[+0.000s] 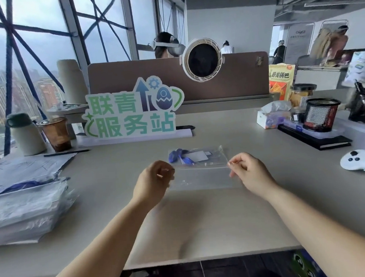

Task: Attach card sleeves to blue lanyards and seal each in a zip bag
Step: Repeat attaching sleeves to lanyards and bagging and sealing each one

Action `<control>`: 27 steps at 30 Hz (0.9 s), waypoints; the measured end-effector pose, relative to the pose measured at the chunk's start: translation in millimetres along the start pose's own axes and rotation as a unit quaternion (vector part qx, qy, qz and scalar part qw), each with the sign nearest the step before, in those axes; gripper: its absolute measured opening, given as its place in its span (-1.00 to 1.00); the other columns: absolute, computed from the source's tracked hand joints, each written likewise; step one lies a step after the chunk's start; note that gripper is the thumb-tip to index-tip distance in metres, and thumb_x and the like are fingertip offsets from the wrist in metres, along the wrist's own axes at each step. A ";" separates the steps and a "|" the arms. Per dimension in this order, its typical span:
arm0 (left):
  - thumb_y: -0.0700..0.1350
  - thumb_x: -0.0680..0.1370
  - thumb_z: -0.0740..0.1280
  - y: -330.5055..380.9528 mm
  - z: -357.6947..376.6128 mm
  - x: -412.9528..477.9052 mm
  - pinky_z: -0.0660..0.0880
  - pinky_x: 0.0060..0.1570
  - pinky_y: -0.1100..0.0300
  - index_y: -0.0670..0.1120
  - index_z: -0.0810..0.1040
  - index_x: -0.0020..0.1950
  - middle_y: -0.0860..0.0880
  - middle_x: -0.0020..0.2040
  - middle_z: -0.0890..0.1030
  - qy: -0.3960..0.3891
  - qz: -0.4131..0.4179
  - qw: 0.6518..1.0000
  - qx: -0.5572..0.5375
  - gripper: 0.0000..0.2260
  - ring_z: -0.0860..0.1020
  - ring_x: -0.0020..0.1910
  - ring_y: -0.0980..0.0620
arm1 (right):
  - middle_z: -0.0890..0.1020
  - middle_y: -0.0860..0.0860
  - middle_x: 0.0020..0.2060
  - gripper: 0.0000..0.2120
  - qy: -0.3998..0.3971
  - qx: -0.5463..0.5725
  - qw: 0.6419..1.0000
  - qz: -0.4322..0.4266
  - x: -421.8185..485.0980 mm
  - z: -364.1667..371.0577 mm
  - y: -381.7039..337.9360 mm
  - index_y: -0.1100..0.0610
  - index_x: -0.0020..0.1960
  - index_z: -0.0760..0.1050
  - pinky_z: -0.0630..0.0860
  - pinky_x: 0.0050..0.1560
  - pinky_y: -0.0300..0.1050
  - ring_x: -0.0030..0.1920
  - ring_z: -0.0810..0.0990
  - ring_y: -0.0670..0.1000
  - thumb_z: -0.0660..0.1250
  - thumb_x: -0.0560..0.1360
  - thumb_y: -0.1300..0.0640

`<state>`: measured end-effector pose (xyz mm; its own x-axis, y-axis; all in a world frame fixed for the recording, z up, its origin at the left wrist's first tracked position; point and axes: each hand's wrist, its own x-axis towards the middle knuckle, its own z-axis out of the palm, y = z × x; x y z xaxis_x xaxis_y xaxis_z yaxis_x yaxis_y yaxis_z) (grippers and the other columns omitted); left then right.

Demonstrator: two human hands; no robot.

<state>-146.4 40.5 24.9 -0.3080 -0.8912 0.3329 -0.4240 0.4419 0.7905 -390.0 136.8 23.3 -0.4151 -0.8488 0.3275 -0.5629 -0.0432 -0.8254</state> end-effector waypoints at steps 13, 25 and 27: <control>0.07 0.53 0.27 -32.9 23.0 51.2 0.36 0.15 0.12 0.20 0.60 -0.01 0.12 0.18 0.51 -0.045 0.026 0.968 0.246 -0.87 0.43 0.19 -0.01 | 0.62 -0.03 -0.24 -0.87 -0.072 -0.138 0.988 -0.019 54.0 7.6 36.2 0.03 -0.18 0.54 0.42 -0.13 -0.13 -0.18 0.55 0.03 0.38 0.47 0.00; 0.56 0.10 0.09 -27.8 -3.1 35.1 0.14 0.35 0.11 0.22 0.27 0.38 0.13 0.37 0.38 -0.199 0.033 0.938 0.282 -0.10 0.25 0.40 0.05 | 0.55 -0.18 0.18 -0.84 -0.190 -0.083 0.978 -0.023 34.3 -9.1 35.6 -0.07 -0.02 0.59 0.34 0.26 -0.36 0.19 0.49 -0.24 0.36 0.49 0.18; 0.46 0.21 0.19 -29.0 -3.3 35.9 0.19 0.32 0.11 0.21 0.32 0.33 0.12 0.31 0.44 -0.182 0.031 0.949 0.255 -0.28 0.31 0.36 0.03 | 0.59 -0.15 0.11 -0.86 -0.152 -0.073 0.985 -0.026 32.7 -6.7 32.0 -0.01 -0.06 0.60 0.36 0.20 -0.35 0.13 0.53 -0.19 0.31 0.53 0.19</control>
<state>-142.4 -4.6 15.6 -0.5800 -0.8088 0.0976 -0.7243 0.5668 0.3926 -426.4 111.2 10.6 -0.1625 -0.9669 0.1968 -0.6840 -0.0334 -0.7287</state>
